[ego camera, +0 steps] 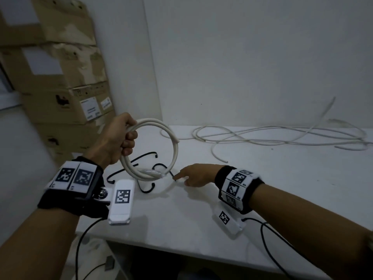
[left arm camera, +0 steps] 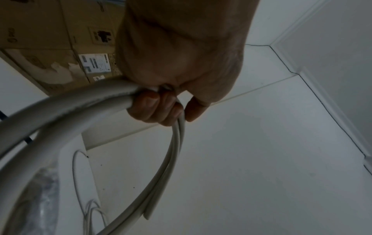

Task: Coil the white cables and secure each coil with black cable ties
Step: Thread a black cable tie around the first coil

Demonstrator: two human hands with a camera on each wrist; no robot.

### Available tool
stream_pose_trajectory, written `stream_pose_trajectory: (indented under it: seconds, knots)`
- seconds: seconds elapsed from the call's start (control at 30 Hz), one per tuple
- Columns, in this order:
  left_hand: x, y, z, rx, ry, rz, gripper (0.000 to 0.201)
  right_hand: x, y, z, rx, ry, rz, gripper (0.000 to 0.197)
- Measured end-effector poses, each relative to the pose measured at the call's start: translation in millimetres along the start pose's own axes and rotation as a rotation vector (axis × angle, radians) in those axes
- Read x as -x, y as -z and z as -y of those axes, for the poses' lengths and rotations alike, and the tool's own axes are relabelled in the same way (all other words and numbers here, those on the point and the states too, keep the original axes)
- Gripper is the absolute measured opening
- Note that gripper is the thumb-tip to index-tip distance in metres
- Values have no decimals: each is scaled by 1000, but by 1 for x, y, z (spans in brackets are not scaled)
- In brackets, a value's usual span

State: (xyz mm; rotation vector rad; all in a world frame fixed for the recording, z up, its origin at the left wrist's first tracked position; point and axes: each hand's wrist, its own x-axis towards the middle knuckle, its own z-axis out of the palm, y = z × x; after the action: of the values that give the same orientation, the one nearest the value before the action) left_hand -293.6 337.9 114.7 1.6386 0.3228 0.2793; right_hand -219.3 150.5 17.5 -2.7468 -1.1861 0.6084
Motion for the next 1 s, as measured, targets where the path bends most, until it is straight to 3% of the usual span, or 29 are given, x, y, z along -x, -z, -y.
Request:
stream_pose_trajectory:
  seconds: [0.2, 0.33, 0.57, 0.77, 0.9, 1.0]
  knots:
    - [-6, 12, 0, -5, 14, -14, 19, -33, -6, 24, 252, 34, 75, 41]
    - [-7, -2, 1, -17, 24, -5, 20, -21, -12, 17, 208, -38, 13, 43]
    - [-2, -65, -6, -3, 20, 107, 18, 86, -33, -33, 240, -200, -72, 43]
    - [11, -152, -4, -6, 30, 281, 20, 192, -56, -84, 206, -417, -100, 45]
    - [27, -218, 0, -33, 47, 411, 21, 238, -61, -125, 68, -537, -108, 35]
    - [36, -252, 2, -51, 46, 459, 19, 251, -56, -153, -18, -579, -231, 27]
